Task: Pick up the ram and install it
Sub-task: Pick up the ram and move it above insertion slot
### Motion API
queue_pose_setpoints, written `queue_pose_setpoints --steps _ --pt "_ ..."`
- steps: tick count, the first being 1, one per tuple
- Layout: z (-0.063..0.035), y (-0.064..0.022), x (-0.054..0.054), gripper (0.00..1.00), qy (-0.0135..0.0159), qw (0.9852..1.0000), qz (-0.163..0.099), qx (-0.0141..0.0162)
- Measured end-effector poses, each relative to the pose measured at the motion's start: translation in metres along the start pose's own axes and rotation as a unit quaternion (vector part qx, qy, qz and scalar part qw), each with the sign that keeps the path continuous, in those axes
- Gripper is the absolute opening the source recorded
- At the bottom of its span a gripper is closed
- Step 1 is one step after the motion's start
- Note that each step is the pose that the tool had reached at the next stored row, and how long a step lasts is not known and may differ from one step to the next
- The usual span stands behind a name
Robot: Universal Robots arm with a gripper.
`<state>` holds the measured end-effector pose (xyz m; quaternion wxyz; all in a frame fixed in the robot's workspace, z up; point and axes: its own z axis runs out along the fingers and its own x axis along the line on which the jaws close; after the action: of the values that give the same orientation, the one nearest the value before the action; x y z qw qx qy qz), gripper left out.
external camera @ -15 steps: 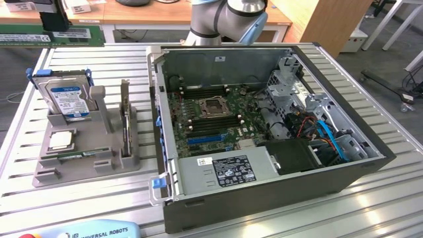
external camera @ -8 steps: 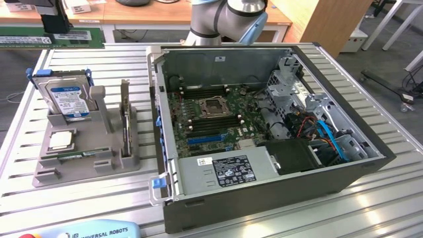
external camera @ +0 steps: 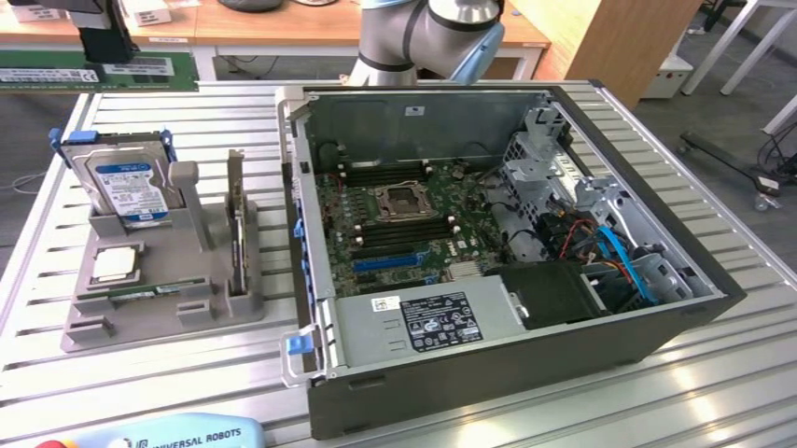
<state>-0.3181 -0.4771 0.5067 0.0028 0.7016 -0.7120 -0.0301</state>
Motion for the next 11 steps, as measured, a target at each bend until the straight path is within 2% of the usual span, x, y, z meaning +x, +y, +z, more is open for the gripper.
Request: queue_pose_setpoints --steps 11 --pt "-0.0007 -0.0238 0.0 0.12 0.0 1.0 0.0 0.0"
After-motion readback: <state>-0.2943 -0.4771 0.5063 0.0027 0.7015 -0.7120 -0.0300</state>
